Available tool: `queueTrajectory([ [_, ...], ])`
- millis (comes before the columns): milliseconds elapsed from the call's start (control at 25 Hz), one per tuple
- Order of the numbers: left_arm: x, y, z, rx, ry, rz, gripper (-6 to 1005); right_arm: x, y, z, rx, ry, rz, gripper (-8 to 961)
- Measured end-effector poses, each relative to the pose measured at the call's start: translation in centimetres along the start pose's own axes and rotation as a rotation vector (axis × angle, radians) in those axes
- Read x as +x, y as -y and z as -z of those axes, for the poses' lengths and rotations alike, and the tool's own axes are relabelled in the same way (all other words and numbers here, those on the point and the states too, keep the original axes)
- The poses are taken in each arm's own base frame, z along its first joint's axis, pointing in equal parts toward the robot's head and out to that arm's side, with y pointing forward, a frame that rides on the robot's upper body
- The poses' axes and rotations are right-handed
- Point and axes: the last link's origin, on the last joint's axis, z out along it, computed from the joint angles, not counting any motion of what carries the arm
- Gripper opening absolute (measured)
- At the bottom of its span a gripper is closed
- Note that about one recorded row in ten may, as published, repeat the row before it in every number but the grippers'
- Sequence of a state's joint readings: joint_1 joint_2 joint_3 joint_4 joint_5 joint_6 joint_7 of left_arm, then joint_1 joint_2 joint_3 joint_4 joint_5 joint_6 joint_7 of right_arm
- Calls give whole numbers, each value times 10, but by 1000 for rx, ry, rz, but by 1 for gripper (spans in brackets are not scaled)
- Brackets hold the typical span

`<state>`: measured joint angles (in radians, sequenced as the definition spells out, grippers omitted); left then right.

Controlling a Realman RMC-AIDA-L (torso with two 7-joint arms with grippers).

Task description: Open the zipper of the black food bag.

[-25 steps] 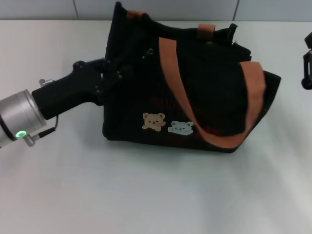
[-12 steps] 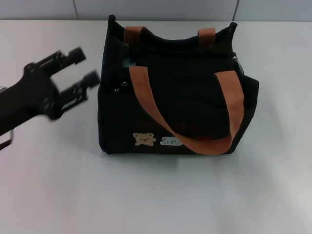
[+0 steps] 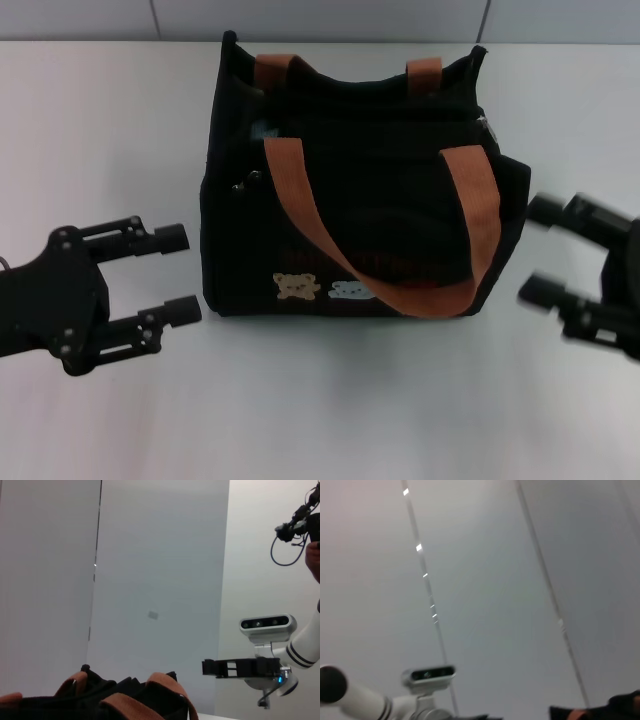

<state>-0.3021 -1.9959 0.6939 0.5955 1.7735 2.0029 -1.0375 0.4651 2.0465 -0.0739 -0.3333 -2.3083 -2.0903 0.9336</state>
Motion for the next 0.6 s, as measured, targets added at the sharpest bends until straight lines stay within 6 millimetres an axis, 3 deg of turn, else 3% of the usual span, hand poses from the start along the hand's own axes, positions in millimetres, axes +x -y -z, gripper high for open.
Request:
queueTrajectory([
  [160, -1, -1, -1, -1, 0, 2, 646, 2, -2, -6, -46, -27, -18, 792],
  [600, -2, -1, -4, -7, -4, 12, 646, 3, -3, -20, -125, -59, -33, 792],
])
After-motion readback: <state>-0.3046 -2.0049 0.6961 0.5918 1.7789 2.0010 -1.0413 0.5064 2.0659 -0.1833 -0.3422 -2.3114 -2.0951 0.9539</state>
